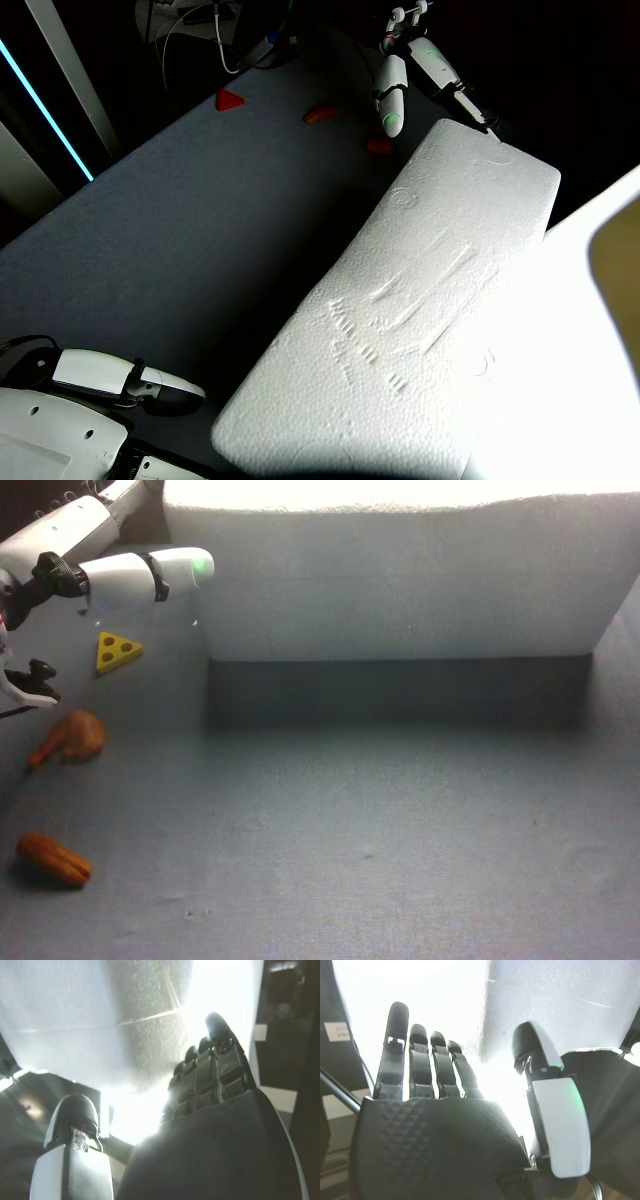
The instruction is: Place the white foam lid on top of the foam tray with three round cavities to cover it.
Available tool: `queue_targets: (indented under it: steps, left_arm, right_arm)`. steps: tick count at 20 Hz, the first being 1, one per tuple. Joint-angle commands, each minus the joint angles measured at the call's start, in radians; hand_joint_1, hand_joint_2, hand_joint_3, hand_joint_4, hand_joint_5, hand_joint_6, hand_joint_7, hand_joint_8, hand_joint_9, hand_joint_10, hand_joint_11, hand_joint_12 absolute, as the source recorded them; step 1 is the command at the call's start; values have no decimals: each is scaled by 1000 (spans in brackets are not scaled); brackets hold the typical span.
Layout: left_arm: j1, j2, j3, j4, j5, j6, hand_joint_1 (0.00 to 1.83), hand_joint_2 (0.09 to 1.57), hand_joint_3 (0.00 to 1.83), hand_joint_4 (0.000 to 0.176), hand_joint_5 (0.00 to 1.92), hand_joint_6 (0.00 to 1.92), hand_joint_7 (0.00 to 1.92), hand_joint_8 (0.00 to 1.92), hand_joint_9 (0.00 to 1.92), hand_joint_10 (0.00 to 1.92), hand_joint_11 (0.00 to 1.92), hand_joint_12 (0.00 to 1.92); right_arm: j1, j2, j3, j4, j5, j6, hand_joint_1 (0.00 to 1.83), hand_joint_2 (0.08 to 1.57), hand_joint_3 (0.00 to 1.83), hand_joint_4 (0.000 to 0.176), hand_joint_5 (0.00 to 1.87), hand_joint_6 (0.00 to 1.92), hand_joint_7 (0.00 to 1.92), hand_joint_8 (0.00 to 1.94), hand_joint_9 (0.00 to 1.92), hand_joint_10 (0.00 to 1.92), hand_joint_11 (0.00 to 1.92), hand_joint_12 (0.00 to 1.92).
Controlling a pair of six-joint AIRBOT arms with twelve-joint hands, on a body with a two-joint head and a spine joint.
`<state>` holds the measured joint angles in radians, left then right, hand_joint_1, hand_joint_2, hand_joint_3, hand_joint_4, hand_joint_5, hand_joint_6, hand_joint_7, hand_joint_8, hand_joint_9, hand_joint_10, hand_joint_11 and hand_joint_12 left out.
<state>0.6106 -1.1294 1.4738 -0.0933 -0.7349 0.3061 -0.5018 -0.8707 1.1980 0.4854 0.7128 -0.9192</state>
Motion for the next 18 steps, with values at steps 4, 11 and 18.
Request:
queue_targets:
  steps: [4, 11, 18]
  left_arm:
    - [-8, 2, 1, 19, -85, 2, 282, 1170, 0, 10, 0, 0, 0, 0, 0, 0, 0, 706]
    - [3, 6, 0, 13, -93, 1, 260, 1170, 1, 5, 0, 0, 0, 0, 0, 0, 0, 249]
    - [15, 32, -15, -12, -126, 12, 323, 1165, 1, 0, 0, 0, 0, 0, 0, 0, 0, 265]
  right_arm:
    - [3, 36, -7, -3, 139, -1, 449, 1320, 1, 0, 0, 0, 0, 0, 0, 0, 0, 1137]
    - [3, 62, -29, -3, 171, -13, 477, 1312, 0, 0, 0, 0, 27, 32, 0, 451, 0, 1545]
    - [3, 73, -41, -3, 180, -22, 476, 1318, 0, 0, 0, 0, 13, 8, 0, 384, 0, 1486]
